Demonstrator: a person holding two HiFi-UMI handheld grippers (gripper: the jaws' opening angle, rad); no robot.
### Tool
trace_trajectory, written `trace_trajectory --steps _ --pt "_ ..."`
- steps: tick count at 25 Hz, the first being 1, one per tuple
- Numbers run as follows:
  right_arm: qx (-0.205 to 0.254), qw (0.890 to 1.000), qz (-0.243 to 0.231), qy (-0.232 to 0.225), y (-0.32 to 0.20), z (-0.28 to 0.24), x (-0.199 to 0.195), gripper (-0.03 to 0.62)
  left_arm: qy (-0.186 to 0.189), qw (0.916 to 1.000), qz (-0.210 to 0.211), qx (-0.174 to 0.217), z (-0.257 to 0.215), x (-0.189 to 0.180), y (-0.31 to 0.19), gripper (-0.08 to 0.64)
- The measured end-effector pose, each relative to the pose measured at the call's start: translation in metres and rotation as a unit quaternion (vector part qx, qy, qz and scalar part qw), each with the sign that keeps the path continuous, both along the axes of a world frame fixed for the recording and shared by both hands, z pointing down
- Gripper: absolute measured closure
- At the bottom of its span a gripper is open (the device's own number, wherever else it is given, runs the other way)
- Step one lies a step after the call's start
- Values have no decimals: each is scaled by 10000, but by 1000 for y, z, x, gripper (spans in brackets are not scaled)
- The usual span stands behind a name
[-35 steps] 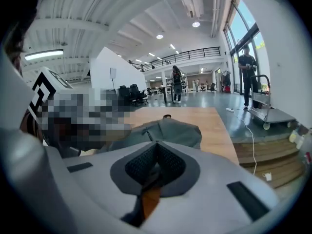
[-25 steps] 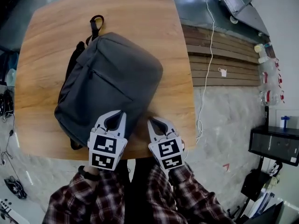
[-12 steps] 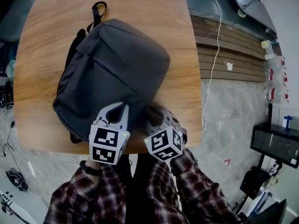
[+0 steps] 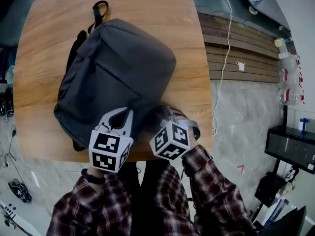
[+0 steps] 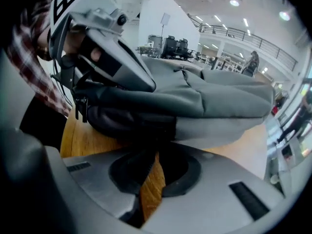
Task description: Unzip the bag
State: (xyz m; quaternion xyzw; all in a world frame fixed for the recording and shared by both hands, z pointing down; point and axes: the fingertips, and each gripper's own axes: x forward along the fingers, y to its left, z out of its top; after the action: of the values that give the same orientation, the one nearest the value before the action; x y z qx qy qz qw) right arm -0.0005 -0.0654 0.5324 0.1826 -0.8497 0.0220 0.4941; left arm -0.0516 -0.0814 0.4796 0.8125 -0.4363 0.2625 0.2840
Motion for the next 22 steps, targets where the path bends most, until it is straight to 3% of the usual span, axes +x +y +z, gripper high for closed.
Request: trace_trajectory --steps 6,9,11,13,16,22 --pt "-888 9927 492 -652 3 -6 3 557 -21 10000 57 23 -1 0 0 551" --pt "-1080 9902 567 -685 5 -7 7 557 -17 10000 92 20 -1 0 0 551" --pt "-798 9948 473 -431 2 -5 7 555 -17 10000 87 24 -1 -1 1 551" --pt "-217 9993 313 -35 -1 -3 5 555 -33 10000 86 32 -1 -1 1 551" --pt "439 9980 281 351 -4 -1 -1 555 -57 9999 101 38 -1 -1 1 551" --pt "531 9974 403 289 -1 -3 -1 546 -17 9999 129 -32 0 1 0 551"
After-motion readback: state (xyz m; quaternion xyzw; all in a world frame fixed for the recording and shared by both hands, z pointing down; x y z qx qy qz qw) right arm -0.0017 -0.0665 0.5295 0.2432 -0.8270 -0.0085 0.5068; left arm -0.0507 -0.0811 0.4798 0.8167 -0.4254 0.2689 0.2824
